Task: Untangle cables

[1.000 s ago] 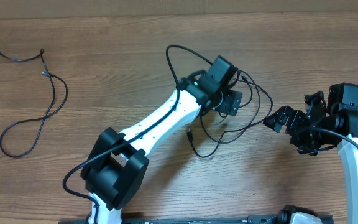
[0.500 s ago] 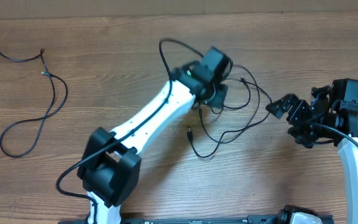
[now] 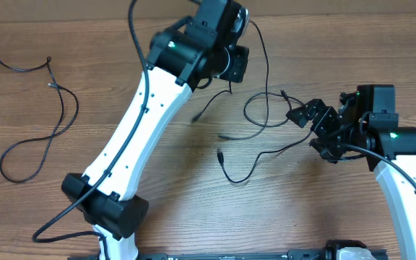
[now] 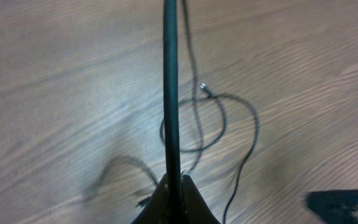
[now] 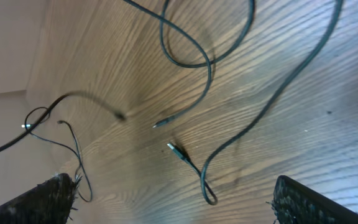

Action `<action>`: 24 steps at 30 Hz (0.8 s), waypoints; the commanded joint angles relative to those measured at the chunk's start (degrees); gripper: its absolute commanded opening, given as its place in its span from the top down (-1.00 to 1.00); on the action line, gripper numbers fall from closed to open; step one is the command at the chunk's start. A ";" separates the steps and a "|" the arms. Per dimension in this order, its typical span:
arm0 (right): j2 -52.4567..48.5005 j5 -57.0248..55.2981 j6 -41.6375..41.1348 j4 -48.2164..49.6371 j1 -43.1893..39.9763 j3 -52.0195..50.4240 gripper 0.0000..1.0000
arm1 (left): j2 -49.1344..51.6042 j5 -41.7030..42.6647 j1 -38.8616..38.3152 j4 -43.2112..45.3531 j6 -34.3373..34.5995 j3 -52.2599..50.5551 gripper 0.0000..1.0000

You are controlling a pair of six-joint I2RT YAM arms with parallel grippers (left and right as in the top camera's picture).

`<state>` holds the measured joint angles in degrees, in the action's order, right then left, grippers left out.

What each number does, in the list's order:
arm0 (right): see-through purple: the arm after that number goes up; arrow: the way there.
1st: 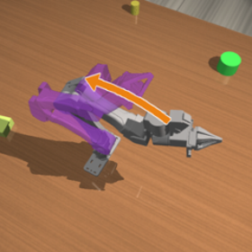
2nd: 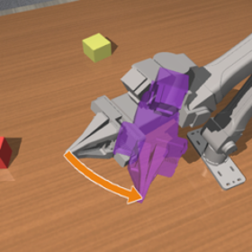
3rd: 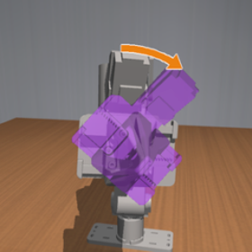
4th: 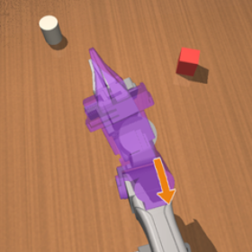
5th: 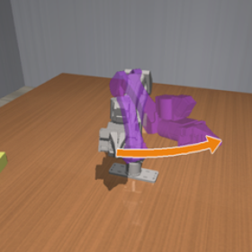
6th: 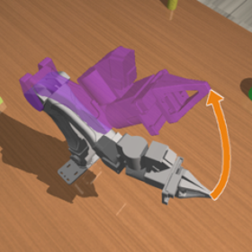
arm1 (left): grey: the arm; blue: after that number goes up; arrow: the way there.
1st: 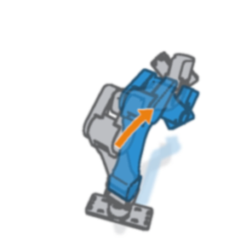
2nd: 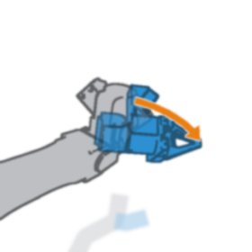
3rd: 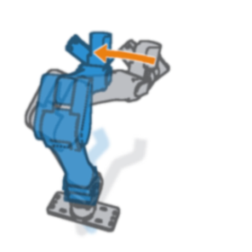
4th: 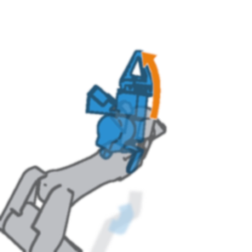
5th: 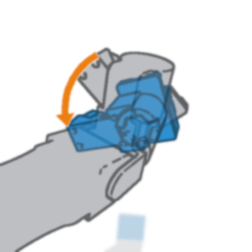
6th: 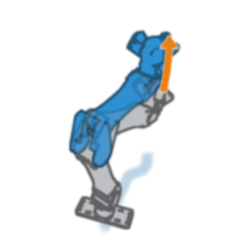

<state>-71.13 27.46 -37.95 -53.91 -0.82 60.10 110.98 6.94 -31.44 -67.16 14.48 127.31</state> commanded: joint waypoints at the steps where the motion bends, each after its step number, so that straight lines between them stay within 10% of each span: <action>1: -0.96 -1.99 -1.73 0.92 1.64 -0.09 -1.00 | -1.29 1.81 0.72 -0.70 -2.82 5.14 0.91; 24: -6.14 -6.86 10.71 6.21 6.60 -0.09 -1.00 | -1.29 6.67 9.44 -4.72 -4.20 18.84 0.92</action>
<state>-76.71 21.23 -32.86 -48.99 3.70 60.10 110.98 12.08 -23.09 -71.72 11.55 144.75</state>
